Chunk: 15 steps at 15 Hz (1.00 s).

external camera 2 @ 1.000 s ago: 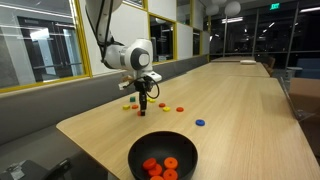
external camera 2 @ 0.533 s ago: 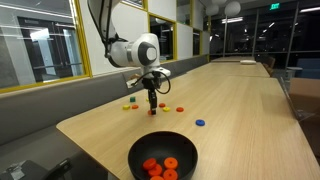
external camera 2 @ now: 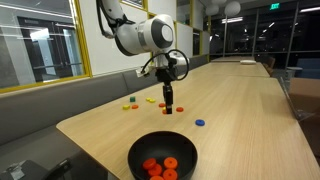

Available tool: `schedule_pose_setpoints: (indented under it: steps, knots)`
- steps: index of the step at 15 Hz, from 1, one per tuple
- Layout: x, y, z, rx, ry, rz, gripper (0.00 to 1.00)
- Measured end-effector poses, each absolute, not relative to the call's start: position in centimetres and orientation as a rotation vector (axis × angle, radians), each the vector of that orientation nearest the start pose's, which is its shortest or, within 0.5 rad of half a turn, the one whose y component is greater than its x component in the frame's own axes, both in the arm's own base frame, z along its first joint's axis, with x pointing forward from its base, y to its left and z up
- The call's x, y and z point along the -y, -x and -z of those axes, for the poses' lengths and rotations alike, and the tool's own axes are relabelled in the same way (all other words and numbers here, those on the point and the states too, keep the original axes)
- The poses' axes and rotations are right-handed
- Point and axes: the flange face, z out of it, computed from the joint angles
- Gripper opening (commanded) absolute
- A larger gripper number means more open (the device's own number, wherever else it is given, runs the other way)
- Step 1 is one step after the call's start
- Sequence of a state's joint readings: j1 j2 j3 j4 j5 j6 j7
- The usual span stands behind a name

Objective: Put two orange circles into the bowl.

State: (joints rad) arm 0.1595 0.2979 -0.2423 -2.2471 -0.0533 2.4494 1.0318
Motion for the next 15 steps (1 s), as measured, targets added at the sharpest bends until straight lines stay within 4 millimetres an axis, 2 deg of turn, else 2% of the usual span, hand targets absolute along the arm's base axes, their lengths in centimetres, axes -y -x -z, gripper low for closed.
schedule_pose_setpoints:
  steps: [5,8,15]
  knots:
    - [6.9,-49.4,-25.6,-1.854,2.774,-0.096,0.25]
    - [8.0,-47.0,-26.4,-1.970,2.729,-0.153,0.25]
    - [10.6,-40.7,-25.5,-2.178,2.593,-0.334,0.25]
